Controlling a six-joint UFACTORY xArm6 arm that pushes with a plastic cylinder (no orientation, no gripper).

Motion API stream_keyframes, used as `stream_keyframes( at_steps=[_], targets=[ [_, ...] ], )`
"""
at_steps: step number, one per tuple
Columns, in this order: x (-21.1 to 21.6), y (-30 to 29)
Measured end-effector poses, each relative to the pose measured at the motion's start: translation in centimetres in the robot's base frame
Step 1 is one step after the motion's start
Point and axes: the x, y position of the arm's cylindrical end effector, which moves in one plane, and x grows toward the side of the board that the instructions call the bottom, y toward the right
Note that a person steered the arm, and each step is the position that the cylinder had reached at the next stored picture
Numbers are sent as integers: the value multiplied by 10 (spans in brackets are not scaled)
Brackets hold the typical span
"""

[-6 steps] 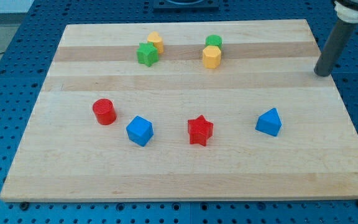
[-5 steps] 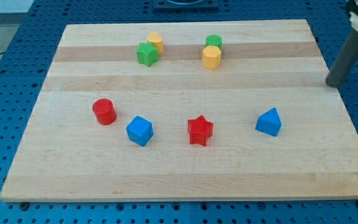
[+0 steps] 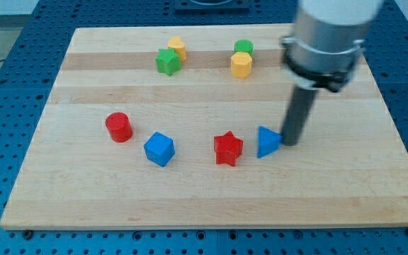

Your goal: Move the blue triangle into red star

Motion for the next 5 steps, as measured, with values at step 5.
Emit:
stream_keyframes(
  at_steps=[5],
  targets=[
    [0, -62]
  ],
)
